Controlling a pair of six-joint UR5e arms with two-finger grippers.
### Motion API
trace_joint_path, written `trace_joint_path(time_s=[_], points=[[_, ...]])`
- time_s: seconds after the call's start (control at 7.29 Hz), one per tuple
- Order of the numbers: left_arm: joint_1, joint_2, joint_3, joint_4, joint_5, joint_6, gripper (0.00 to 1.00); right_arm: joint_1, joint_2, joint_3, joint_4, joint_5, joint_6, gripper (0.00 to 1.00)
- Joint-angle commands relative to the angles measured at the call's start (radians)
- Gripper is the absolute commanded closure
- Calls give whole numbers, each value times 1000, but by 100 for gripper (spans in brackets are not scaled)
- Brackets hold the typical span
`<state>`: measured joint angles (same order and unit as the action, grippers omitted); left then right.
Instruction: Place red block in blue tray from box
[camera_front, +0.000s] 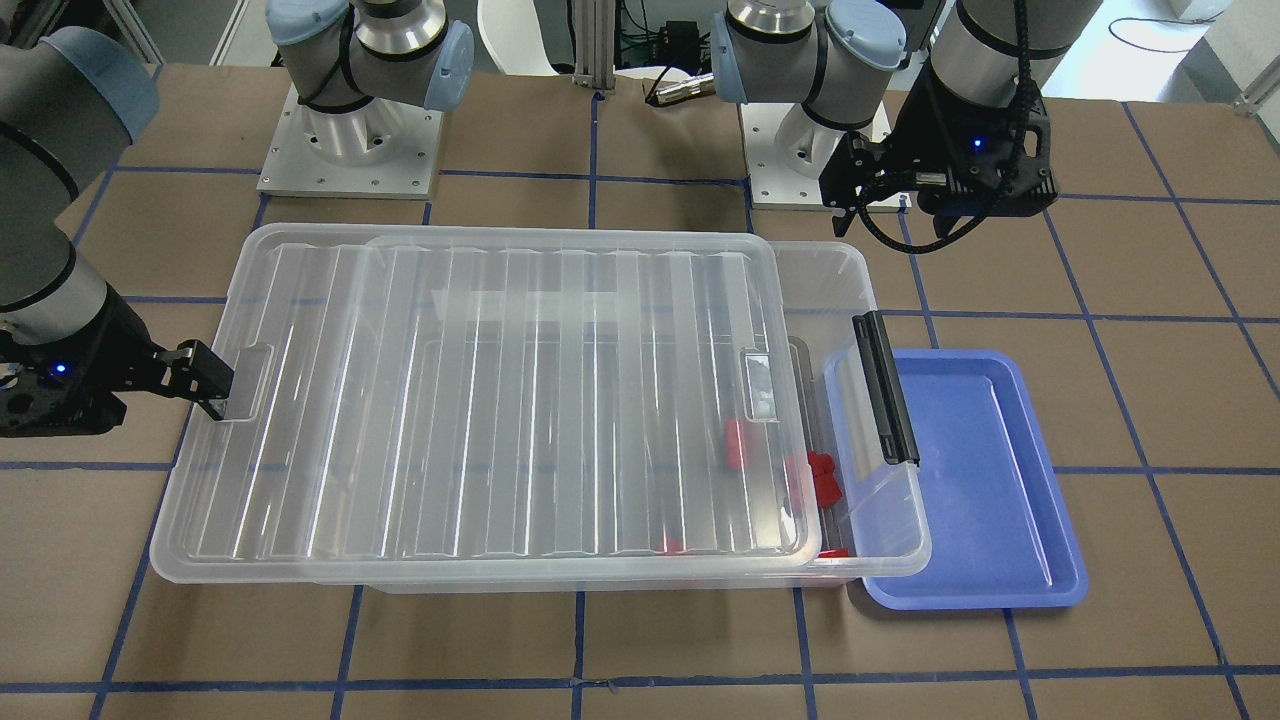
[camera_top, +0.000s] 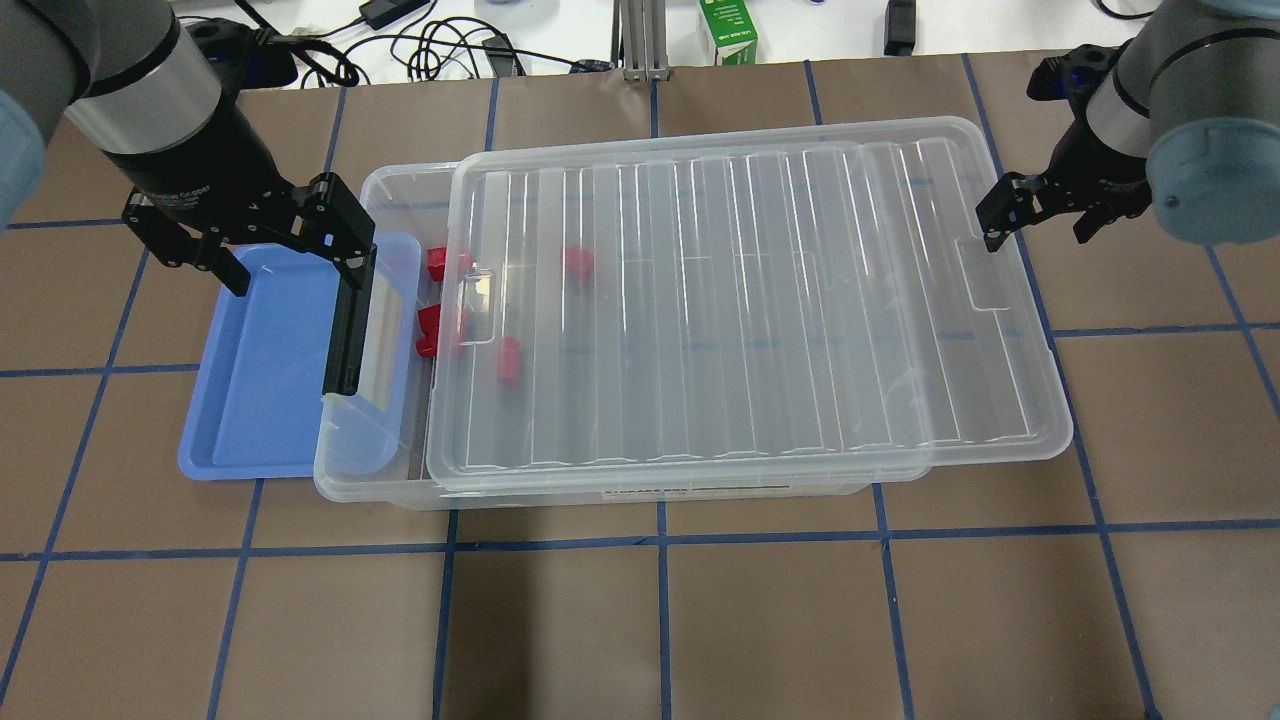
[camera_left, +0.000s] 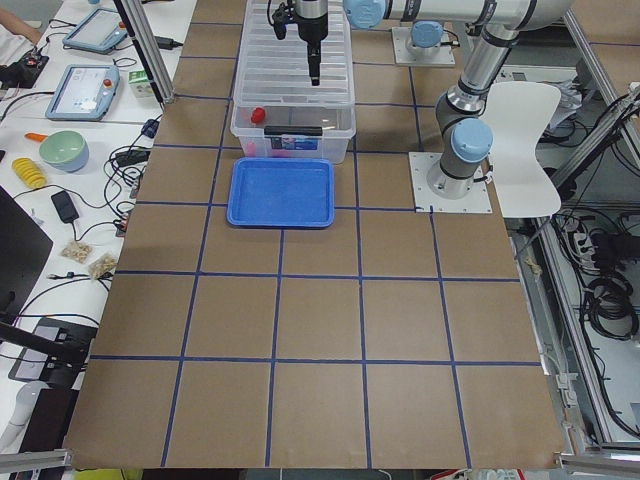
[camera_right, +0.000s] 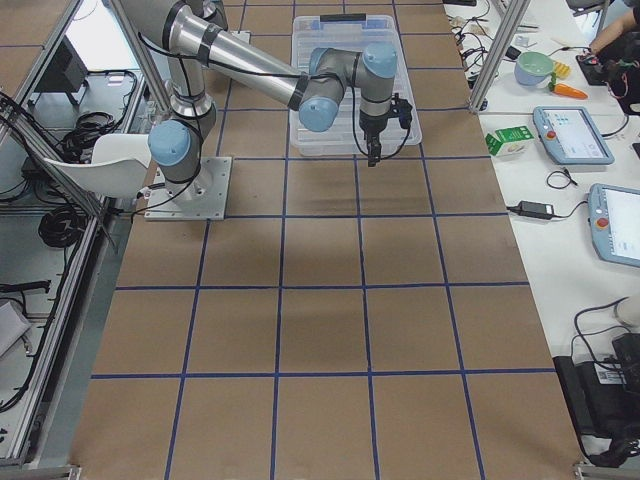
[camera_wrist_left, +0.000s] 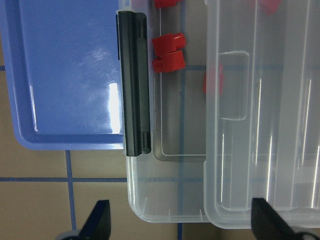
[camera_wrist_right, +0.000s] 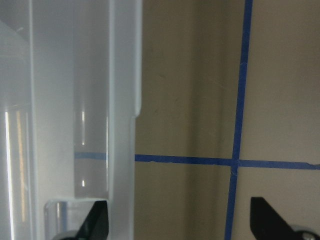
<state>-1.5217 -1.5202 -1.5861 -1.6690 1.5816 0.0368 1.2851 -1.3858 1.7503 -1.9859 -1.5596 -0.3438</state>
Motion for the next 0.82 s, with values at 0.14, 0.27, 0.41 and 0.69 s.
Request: trace_joint_path(time_s=[0.14, 0.27, 0.41, 0.69], points=[[0, 0, 0, 0, 1, 0, 0, -78, 1, -2, 1, -2, -63, 0], [0, 0, 0, 0, 0, 0, 0, -117, -1, -2, 4, 0, -73, 0], [-2, 0, 0, 0, -3, 0, 0, -160, -1, -2, 4, 1, -86, 0], [-2, -12, 9, 2, -6, 0, 0, -188, -1, -2, 4, 1, -84, 0]])
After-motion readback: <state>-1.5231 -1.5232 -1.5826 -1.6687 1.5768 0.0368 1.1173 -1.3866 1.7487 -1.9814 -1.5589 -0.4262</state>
